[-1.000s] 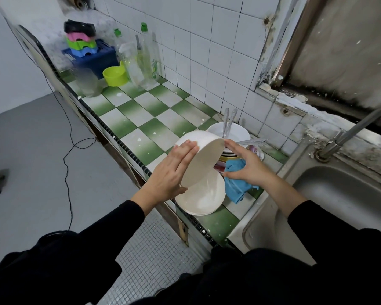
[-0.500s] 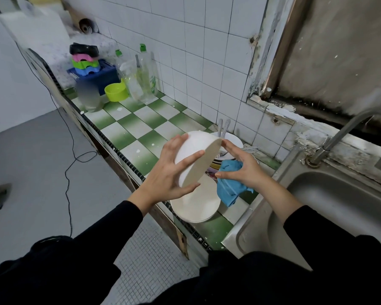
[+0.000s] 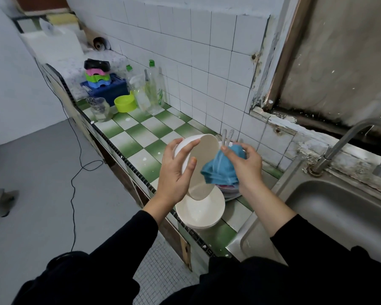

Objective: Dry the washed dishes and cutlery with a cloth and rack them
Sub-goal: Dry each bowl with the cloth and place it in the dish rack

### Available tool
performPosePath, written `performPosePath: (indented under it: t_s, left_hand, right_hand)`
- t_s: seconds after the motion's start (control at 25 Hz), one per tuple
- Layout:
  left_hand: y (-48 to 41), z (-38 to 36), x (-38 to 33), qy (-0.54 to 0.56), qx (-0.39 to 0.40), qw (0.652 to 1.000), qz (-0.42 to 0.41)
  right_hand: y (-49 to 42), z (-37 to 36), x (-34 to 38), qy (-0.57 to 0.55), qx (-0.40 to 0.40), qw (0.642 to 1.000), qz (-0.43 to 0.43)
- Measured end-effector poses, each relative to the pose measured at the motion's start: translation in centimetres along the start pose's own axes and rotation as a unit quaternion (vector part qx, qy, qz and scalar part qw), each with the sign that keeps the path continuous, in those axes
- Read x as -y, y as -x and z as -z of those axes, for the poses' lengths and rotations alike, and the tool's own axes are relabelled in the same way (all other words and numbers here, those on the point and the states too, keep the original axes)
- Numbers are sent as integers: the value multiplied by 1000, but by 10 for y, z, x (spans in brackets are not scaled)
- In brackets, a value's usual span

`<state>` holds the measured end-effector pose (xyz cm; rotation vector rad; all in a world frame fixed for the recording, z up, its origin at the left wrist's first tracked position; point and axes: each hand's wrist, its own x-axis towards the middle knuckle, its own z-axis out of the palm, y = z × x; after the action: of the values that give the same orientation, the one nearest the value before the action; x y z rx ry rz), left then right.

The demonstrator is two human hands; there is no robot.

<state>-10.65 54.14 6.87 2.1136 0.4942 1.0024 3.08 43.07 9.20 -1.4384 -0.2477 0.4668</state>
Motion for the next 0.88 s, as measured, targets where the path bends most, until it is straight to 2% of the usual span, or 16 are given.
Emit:
performPosePath:
  t_s: [0.08,0.16,0.24,0.28,0.36,0.4,0.44,0.48,0.52,0.56,0.64,0.68,0.72,0.76,0.8,0.88]
  left_hand:
    - [-1,-1,-6,39,-27,998,29]
    - [-1,-5,-14,80,-31,996,31]
    - [2,-8,-24,110,-5,994,10]
    - [3,-7,-28,124,4,992,13]
    - [-3,4,-28,142,-4,989,34]
    - [-7,12,-23,152,-10,987,49]
    - [-10,20,-18,172,-13,983,67]
    - [-13,26,-15,205,-16,975,87]
    - [-14,29,-15,249,-19,963,106]
    - [-14,27,-20,289,-15,949,123]
    - [-14,20,-36,298,3,947,120]
    - [-13,18,-41,290,11,950,114]
    - [-14,19,-42,291,5,950,115]
    - [-16,23,-43,302,-12,944,133]
    - [-18,29,-39,313,-32,937,150]
    - [-20,43,-29,331,-54,928,161]
  right_hand:
    - [10,-17,10,-137,49,985,-96]
    - [22,-37,12,-204,75,968,-127]
    - [34,-56,6,-167,66,980,-84]
    - [39,-60,1,-126,98,986,-51]
    - [47,-53,-4,15,242,970,19]
    - [44,-45,-3,150,326,931,69]
    - [37,-36,-2,308,368,867,131]
    - [29,-31,0,437,360,802,191]
    - [21,-29,4,508,317,767,229]
    - [16,-30,9,514,258,780,248]
    - [18,-44,15,409,141,864,256]
    - [22,-51,17,338,146,898,241]
    - [28,-56,20,290,198,912,211]
    - [35,-57,22,275,276,903,184]
    - [39,-53,24,302,353,870,167]
    - [31,-40,30,445,442,756,187]
